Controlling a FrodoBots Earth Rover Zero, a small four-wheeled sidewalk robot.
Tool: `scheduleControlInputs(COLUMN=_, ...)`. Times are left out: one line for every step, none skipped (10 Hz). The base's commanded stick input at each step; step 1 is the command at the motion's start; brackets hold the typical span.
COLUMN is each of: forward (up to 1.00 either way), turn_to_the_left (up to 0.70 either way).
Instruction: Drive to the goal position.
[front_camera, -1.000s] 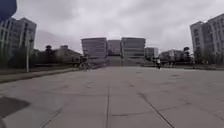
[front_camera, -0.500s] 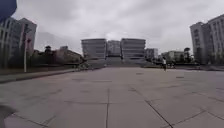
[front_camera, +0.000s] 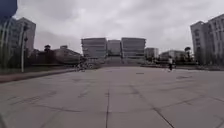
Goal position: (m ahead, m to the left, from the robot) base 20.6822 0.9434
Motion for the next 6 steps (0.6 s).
scheduleControlInputs(forward=0.7, turn_to_the_left=0.0)
scheduleControlInputs(forward=0.7, turn_to_the_left=0.0)
scheduleControlInputs(forward=0.7, turn_to_the_left=0.0)
scheduleControlInputs(forward=0.7, turn_to_the_left=0.0)
scheduleControlInputs(forward=0.7, turn_to_the_left=0.0)
scheduleControlInputs(forward=0.7, turn_to_the_left=0.0)
